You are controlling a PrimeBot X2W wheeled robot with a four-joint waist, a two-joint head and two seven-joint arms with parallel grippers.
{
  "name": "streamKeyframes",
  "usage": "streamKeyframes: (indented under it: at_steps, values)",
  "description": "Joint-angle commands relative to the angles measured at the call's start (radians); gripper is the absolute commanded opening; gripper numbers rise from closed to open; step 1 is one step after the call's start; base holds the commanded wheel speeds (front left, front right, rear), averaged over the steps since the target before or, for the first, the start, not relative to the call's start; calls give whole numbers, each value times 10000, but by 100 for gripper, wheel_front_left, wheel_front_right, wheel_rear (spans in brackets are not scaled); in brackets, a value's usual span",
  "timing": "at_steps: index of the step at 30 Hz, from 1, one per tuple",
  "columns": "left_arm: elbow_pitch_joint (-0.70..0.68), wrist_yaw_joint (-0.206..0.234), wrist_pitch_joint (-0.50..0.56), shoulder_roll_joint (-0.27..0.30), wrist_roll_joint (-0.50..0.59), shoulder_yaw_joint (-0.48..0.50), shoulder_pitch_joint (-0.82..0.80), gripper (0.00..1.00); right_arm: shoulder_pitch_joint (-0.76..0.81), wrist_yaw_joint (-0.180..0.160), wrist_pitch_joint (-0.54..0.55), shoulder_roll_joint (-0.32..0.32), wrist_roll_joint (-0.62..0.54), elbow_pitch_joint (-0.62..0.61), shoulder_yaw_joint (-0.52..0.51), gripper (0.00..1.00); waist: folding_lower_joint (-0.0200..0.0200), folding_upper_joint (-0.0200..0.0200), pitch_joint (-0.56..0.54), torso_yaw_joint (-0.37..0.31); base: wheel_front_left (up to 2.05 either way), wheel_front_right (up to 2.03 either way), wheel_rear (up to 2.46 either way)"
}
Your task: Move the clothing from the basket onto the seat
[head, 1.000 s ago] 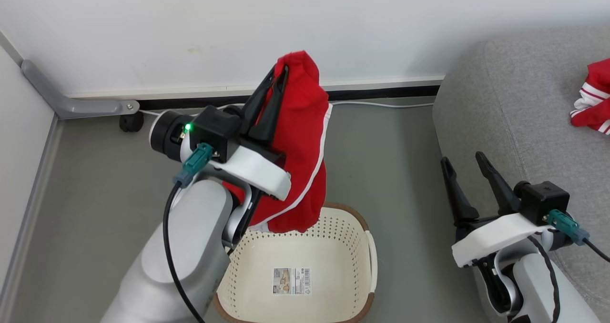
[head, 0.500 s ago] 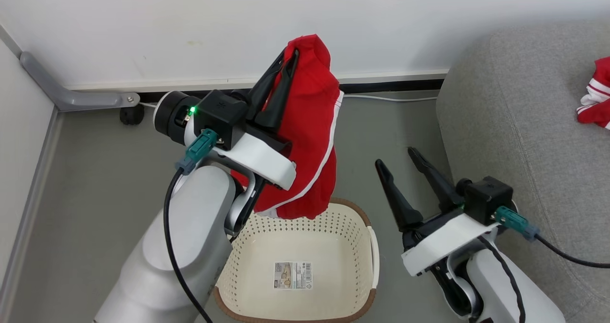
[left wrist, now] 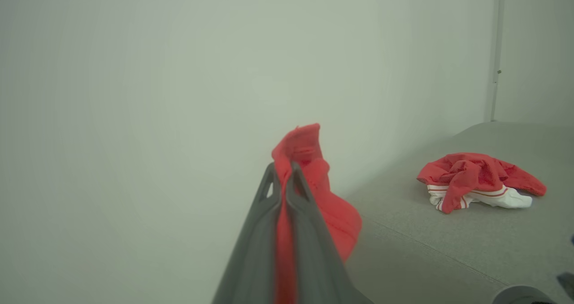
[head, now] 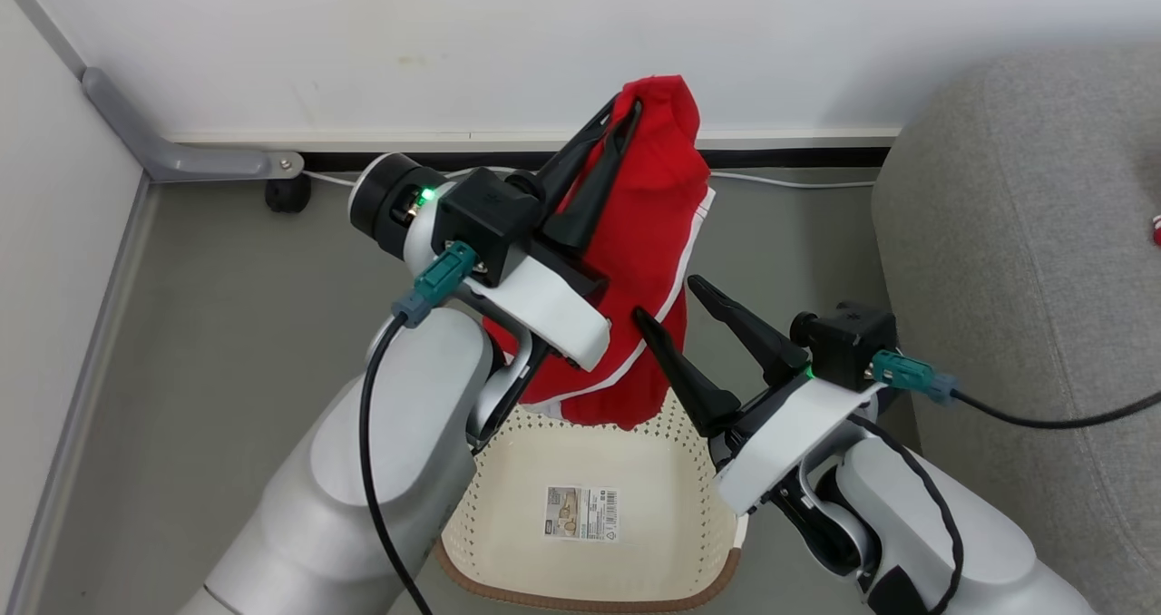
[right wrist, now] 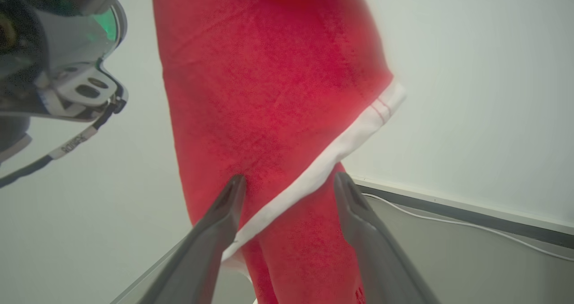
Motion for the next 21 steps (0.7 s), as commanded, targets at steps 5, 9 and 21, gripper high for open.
streamKeyframes:
  at_steps: [5, 9, 21]
  values:
    - [-389, -189, -55, 99, -285, -232, -581, 0, -849, 31, -59, 68, 505, 351, 617, 100, 0, 0, 38, 393, 0, 0, 0]
    - [-557, -188, -55, 92, -494, -660, -601, 0, -1307, 31, -59, 143, 649, 588, 971, 100, 0, 0, 99, 623, 0, 0, 0]
    - [-1036, 111, -56, 89, -1033, -1544, -610, 0, -2188, 31, -59, 470, 269, 980, 1330, 100, 0, 0, 291, 1008, 0, 0, 0]
